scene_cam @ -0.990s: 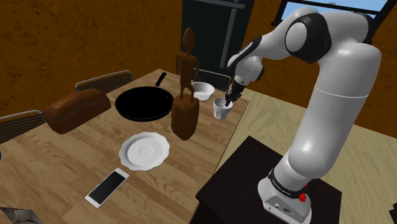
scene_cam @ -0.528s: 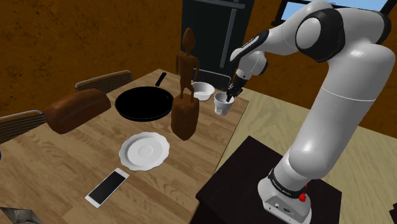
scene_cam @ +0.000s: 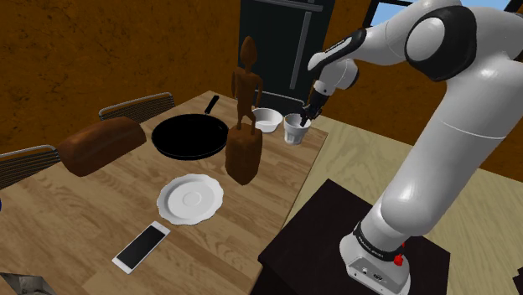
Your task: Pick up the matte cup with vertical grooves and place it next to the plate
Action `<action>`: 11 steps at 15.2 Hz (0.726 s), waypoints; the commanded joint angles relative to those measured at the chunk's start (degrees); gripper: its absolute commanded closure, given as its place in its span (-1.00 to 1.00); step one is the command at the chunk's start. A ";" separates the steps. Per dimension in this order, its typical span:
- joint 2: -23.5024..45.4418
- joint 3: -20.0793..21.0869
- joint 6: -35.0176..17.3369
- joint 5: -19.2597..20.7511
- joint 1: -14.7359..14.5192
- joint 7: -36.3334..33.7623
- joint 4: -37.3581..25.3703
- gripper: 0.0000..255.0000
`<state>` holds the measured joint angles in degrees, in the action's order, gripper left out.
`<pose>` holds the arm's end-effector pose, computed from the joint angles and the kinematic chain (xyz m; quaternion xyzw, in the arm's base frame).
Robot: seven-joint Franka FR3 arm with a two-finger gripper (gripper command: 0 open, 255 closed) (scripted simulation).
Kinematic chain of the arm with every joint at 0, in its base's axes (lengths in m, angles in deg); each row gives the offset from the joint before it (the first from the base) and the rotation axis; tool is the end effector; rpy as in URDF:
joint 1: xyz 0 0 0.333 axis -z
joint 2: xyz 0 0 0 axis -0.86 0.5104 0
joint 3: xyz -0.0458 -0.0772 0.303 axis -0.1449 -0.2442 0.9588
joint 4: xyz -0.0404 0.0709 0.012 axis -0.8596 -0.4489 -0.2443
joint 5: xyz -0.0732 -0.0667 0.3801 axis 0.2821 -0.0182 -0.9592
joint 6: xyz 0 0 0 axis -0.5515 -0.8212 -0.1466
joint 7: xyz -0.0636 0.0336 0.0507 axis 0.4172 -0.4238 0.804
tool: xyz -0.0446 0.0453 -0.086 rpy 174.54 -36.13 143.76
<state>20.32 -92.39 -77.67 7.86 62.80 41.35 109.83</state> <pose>0.4341 -0.3066 0.3502 -0.9838 0.1299 -0.0542 0.1112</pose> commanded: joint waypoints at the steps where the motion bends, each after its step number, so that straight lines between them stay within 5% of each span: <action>1: -0.90 -0.09 1.18 0.96 -0.07 -0.92 -0.61 1.00; 7: -3.39 -0.20 4.49 3.40 -0.17 -3.27 -2.28 1.00; 11: -10.09 2.65 1.28 6.97 -2.50 -10.14 4.94 1.00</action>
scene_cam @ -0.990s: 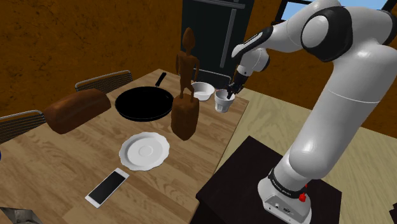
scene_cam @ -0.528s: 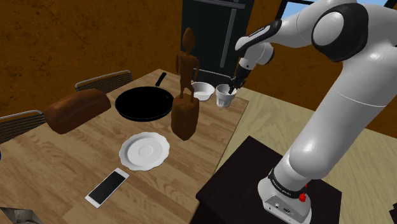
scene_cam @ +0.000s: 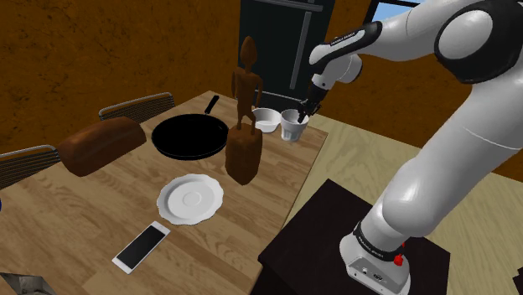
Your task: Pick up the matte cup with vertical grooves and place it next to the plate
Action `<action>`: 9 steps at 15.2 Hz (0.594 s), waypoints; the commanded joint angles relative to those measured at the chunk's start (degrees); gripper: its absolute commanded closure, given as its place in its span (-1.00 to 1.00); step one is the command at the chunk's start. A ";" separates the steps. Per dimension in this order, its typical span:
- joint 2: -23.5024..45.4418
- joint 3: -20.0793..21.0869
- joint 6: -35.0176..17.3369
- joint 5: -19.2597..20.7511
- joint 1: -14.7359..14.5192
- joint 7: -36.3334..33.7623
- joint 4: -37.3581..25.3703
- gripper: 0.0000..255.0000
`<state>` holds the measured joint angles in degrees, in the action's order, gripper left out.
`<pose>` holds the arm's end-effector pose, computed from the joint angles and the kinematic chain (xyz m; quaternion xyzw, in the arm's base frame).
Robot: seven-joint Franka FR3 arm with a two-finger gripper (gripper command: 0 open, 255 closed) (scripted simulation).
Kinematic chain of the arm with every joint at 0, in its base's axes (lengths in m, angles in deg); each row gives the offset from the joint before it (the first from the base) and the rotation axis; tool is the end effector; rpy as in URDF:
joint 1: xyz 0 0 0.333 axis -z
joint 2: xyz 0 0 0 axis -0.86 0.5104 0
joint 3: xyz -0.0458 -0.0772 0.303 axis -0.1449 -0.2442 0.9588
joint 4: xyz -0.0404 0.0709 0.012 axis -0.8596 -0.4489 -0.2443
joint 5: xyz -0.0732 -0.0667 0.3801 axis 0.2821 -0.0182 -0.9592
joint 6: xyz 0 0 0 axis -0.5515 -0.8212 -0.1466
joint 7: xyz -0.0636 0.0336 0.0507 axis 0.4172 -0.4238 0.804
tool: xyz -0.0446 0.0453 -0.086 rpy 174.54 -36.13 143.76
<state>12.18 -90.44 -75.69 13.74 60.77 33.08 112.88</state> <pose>0.4321 -0.2668 0.3866 -0.9838 0.1293 -0.0537 0.1116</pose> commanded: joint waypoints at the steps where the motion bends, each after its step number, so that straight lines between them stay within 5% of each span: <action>1: -3.47 1.59 -1.39 1.82 -0.90 -3.59 3.53 1.00; 9: -13.32 10.01 -5.73 4.91 -3.82 -16.92 14.39 1.00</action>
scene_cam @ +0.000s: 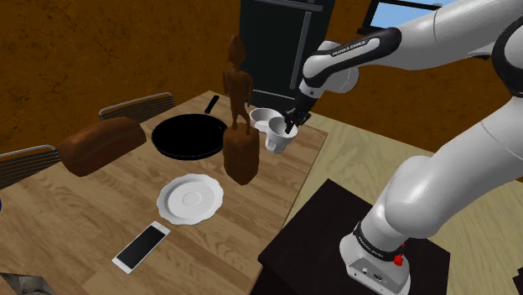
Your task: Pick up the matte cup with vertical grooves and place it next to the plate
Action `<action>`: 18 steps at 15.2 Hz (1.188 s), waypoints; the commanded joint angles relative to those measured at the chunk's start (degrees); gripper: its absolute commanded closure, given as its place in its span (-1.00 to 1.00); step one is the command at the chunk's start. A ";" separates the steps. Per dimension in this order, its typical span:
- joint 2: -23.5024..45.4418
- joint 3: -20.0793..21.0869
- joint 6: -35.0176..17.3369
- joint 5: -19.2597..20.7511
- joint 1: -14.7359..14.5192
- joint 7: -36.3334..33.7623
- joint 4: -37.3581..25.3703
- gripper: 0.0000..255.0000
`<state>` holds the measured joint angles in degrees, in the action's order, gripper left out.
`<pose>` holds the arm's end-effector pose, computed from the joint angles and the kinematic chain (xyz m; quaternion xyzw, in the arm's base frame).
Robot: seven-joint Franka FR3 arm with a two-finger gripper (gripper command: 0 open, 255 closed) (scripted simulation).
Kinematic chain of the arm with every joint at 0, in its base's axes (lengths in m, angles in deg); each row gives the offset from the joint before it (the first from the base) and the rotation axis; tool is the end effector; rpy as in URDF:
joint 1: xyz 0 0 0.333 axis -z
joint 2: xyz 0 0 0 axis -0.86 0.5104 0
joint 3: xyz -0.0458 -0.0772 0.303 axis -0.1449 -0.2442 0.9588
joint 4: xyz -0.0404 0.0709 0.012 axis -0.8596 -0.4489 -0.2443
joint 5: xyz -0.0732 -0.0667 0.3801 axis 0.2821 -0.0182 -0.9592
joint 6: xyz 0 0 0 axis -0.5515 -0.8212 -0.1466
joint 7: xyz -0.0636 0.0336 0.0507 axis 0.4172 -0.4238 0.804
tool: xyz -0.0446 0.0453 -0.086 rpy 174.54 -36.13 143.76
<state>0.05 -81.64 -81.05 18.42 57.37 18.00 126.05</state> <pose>0.4178 -0.1502 0.3876 -0.9838 0.1295 -0.0546 0.1112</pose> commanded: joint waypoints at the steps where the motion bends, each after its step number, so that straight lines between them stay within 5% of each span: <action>1: -2.14 2.36 -0.81 0.30 -0.83 -3.45 2.29 1.00; 18: -7.57 22.91 -7.55 -4.65 -11.66 -30.12 9.65 1.00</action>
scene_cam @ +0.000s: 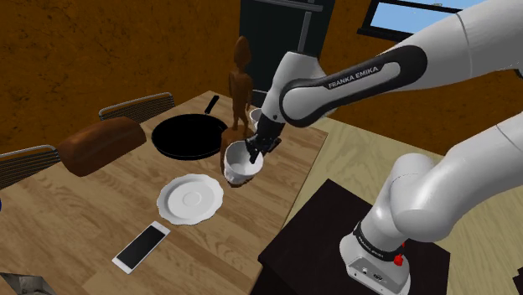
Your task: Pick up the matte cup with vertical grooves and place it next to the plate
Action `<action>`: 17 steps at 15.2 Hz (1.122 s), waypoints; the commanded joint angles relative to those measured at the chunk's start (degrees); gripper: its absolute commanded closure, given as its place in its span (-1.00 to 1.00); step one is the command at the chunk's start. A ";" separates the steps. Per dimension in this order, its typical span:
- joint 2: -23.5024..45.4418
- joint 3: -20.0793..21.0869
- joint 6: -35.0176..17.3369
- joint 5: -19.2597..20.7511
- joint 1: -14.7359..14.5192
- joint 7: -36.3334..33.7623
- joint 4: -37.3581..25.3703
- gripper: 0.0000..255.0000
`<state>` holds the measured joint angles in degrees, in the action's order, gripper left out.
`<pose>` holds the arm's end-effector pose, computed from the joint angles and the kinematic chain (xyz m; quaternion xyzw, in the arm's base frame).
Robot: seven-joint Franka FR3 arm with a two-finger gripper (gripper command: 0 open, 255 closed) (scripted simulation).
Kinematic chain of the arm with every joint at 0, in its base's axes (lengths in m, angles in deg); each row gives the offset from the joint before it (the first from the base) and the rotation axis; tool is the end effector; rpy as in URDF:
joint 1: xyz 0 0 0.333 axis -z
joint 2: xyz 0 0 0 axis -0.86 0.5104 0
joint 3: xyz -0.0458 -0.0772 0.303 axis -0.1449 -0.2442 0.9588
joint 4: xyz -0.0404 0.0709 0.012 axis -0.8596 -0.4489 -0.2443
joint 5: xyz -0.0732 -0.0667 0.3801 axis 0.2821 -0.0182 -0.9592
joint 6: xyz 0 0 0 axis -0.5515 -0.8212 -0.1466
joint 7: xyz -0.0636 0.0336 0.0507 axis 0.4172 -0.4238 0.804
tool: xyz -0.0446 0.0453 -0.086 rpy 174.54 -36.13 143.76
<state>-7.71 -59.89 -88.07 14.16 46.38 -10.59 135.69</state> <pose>0.3921 0.0878 0.3894 -0.9840 0.1290 -0.0538 0.1108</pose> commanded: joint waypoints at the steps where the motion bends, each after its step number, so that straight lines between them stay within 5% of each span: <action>1: 0.55 2.38 -0.91 -0.73 -1.37 -3.11 -0.24 1.00; 10: 6.69 13.18 -4.07 -1.44 -6.25 -17.79 -5.64 1.00; 17: 14.47 20.95 -5.51 2.62 -8.16 -30.59 -13.45 1.00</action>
<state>5.58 -39.92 -93.41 15.99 38.40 -39.25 123.49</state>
